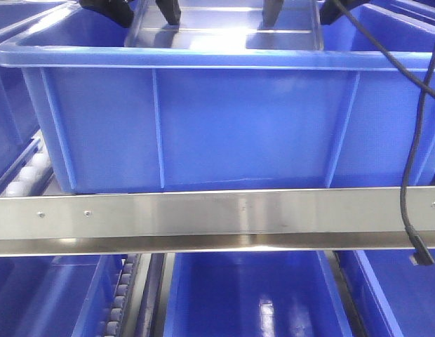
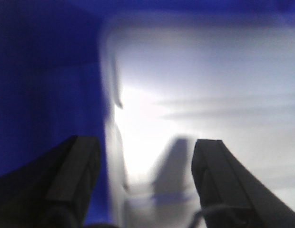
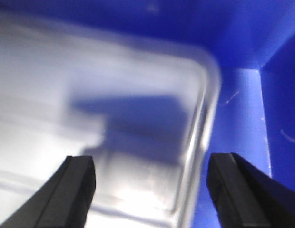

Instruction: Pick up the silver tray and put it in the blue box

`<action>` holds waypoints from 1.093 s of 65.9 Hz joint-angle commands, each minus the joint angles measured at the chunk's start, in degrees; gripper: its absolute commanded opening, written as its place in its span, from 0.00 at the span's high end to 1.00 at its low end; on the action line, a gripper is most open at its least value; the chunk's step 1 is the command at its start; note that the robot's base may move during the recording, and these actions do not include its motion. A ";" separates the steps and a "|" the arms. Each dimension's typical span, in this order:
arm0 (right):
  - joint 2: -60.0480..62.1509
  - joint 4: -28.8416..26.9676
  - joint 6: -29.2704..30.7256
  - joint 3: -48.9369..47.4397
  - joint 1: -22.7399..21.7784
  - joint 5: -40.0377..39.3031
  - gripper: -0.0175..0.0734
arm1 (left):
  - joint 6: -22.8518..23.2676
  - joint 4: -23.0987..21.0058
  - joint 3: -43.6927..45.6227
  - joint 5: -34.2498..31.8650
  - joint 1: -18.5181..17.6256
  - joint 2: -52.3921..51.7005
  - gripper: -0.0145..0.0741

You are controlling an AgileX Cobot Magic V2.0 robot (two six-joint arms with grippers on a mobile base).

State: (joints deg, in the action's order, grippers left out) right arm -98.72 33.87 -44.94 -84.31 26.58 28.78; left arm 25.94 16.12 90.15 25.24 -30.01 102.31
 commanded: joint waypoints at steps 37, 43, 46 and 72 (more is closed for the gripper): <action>2.80 2.77 0.47 -2.37 -0.10 -4.02 0.75 | -0.04 -1.02 2.22 -5.15 1.30 -2.94 0.95; 2.80 1.99 0.42 -2.37 -0.10 -4.03 0.75 | -0.04 -1.02 2.22 -3.65 1.30 -4.00 0.95; 3.17 0.79 0.42 -2.37 -0.10 -3.89 0.75 | -0.04 -1.02 2.22 -2.73 1.30 -5.02 0.95; 16.84 2.52 0.47 15.22 -0.10 -25.67 0.75 | -0.04 -1.13 -15.65 -11.87 1.30 -20.07 0.95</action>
State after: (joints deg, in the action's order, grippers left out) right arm -87.46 33.44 -44.94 -72.51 26.66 13.47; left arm 25.86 14.75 77.83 20.73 -28.61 87.85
